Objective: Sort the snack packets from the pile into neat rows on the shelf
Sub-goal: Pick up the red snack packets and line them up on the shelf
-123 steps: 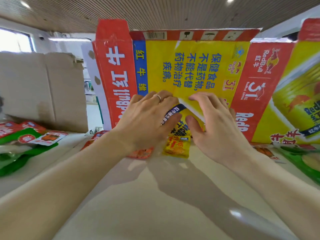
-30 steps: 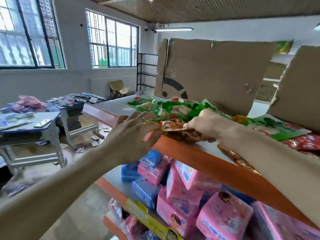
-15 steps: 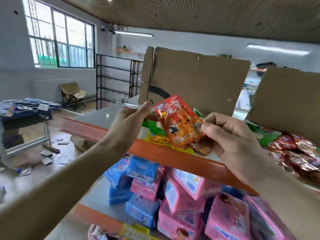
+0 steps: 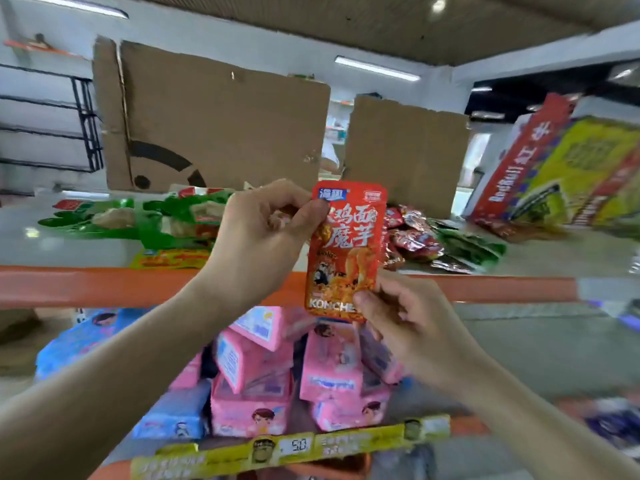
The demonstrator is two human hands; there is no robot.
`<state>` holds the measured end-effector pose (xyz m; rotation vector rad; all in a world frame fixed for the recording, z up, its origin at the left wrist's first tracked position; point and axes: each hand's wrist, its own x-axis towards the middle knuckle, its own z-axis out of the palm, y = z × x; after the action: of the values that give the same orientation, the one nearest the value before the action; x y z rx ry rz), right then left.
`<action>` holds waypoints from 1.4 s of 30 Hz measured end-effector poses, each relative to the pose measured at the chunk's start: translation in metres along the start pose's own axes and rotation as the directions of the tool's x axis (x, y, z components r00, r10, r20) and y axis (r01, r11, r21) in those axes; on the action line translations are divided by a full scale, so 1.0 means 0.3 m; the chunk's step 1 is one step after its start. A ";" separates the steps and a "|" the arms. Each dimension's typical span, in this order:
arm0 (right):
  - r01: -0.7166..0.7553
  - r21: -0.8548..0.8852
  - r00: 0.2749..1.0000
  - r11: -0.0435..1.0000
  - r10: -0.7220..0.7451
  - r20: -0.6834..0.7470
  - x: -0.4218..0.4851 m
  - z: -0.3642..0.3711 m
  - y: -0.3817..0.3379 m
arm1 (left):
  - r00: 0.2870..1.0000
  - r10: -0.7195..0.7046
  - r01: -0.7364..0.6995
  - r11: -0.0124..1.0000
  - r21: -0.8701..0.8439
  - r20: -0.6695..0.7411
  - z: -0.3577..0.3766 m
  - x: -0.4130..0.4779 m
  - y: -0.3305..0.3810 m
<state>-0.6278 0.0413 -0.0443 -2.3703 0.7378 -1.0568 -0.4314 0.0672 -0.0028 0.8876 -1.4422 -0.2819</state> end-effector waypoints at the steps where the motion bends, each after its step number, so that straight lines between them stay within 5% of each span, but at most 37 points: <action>1: -0.006 -0.011 1.000 1.000 0.006 -0.024 -0.030 -0.037 0.009 | 1.000 0.012 -0.012 1.000 0.004 0.018 0.043 0.002 0.007; 6: -0.040 -0.030 0.989 0.999 0.035 -0.143 -0.171 -0.205 0.080 | 0.987 0.109 -0.112 0.994 0.018 0.114 0.281 0.001 0.082; 14: -0.133 -0.049 0.952 0.990 0.114 -0.284 -0.450 -0.578 0.251 | 0.917 0.055 0.006 0.988 -0.152 0.395 0.747 -0.004 0.143; 26: -0.251 -0.151 0.900 0.956 0.173 -0.400 -0.765 -1.003 0.433 | 0.866 0.037 0.042 0.988 -0.146 0.499 1.312 -0.057 0.278; 34: -0.235 0.097 0.892 0.967 0.254 -0.374 -0.854 -1.097 0.530 | 0.862 0.004 0.054 0.993 -0.101 0.508 1.481 -0.069 0.312; 42: -0.255 0.040 0.863 0.966 0.246 -0.440 -0.870 -1.124 0.621 | 0.824 -0.058 0.069 0.998 0.001 0.563 1.568 -0.053 0.287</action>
<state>-1.0898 0.0042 -0.0866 -1.9869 1.1858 -1.4926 -0.8994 -0.0317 -0.0108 0.8754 -1.9541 -0.6513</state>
